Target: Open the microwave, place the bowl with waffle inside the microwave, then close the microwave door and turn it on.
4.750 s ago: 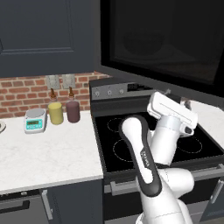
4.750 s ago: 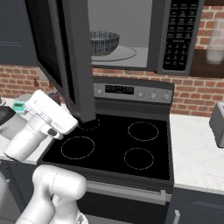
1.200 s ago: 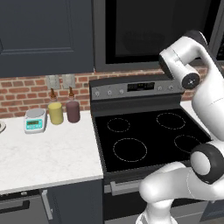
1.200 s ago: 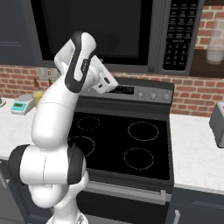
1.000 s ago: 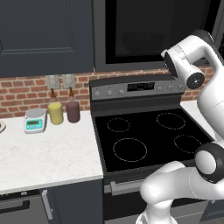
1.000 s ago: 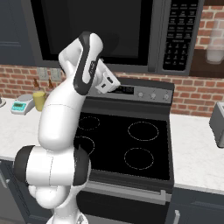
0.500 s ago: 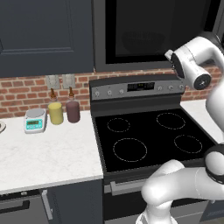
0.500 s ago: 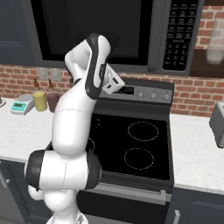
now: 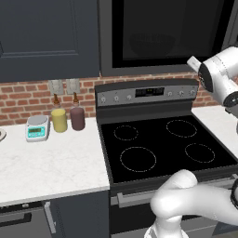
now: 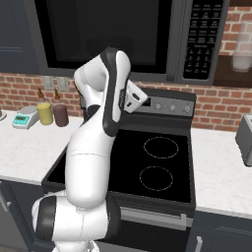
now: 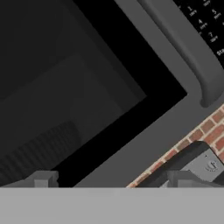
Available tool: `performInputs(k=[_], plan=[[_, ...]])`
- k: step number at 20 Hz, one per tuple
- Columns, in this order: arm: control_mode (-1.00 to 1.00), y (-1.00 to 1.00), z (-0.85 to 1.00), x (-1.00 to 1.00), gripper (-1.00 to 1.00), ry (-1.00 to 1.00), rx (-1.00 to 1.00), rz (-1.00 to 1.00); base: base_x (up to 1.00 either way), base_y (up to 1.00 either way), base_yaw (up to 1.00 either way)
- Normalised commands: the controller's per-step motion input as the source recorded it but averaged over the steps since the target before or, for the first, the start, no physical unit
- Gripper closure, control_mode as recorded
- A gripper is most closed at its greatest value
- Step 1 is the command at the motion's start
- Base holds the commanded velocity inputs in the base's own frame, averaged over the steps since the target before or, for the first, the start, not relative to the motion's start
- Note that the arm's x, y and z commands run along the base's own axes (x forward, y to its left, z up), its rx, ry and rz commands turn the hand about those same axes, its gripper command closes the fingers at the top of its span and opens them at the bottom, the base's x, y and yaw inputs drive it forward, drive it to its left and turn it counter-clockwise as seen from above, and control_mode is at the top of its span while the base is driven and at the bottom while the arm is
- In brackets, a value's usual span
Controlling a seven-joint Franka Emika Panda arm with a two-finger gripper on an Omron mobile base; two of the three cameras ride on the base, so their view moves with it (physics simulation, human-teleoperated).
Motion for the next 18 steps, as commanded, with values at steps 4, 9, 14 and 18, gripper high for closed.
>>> performInputs(k=[4, 9, 14, 18], plan=[[-1.00, -0.11, 0.29, -0.64, -1.00, 0.00, -0.21, 0.00, 0.00, 0.00, 0.00], [-1.00, -0.06, 0.26, -0.60, -1.00, 0.01, -0.23, 0.00, 0.00, 0.00, 0.00], [-1.00, -0.23, 0.36, -0.36, -1.00, 0.10, -0.26, -0.02, 0.00, 0.00, 0.00], [-1.00, -0.45, 0.50, -0.01, -1.00, 0.17, -0.21, -0.08, 0.00, 0.00, 0.00]])
